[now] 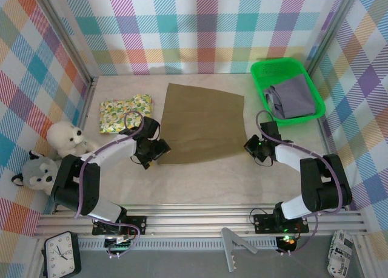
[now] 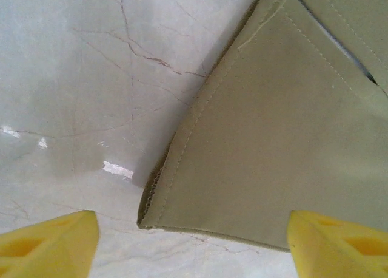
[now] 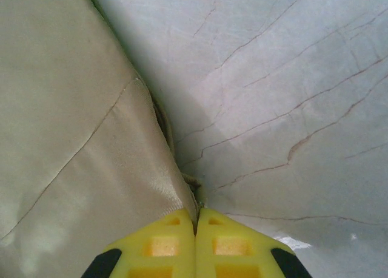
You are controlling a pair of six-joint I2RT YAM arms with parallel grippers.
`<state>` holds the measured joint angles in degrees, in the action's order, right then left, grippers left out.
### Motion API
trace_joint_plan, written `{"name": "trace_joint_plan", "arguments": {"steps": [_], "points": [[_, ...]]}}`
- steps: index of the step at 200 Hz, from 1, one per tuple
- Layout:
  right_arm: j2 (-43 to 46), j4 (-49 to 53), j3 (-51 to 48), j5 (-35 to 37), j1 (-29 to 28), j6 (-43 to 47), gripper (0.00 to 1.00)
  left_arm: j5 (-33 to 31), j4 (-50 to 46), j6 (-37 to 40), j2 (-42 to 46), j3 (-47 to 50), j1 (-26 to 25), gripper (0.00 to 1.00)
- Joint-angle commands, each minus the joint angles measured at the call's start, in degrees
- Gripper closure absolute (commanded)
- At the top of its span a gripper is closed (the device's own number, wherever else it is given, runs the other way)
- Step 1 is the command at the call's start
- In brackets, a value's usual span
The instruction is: Fold and stack the skirts
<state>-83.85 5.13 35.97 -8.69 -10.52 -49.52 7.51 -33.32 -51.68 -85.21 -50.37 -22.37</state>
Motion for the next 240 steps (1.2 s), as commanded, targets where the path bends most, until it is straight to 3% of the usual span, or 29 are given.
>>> {"name": "trace_joint_plan", "arguments": {"steps": [1,20,38,80,115,166,240], "points": [[1.1,-0.6,-0.2,-1.1,-0.3,-0.9,1.00,0.9,1.6,-0.5,-1.1,0.8,-1.0,0.32],[1.2,-0.5,-0.3,-1.1,-0.2,-0.9,1.00,1.0,1.9,-1.3,-2.2,0.9,-1.4,0.45],[1.3,-0.3,-0.2,-1.0,-0.3,-0.9,1.00,1.1,1.2,-1.8,-3.0,0.7,-1.8,0.50],[1.4,0.0,-0.4,-0.7,-0.3,-1.1,1.00,-0.9,-1.4,-3.9,-1.9,2.4,-2.0,0.46],[1.4,-0.1,-0.3,-0.6,-0.3,-1.0,1.00,1.7,2.0,-5.2,-2.1,4.5,-2.3,0.47],[2.1,0.1,-0.7,-0.5,-0.3,-1.1,1.00,2.6,6.9,-6.2,-4.1,3.6,-2.7,0.67],[2.9,1.0,-0.3,-0.2,-0.3,-0.8,1.00,0.5,5.9,-4.7,-1.7,2.2,-2.8,0.86]]}}
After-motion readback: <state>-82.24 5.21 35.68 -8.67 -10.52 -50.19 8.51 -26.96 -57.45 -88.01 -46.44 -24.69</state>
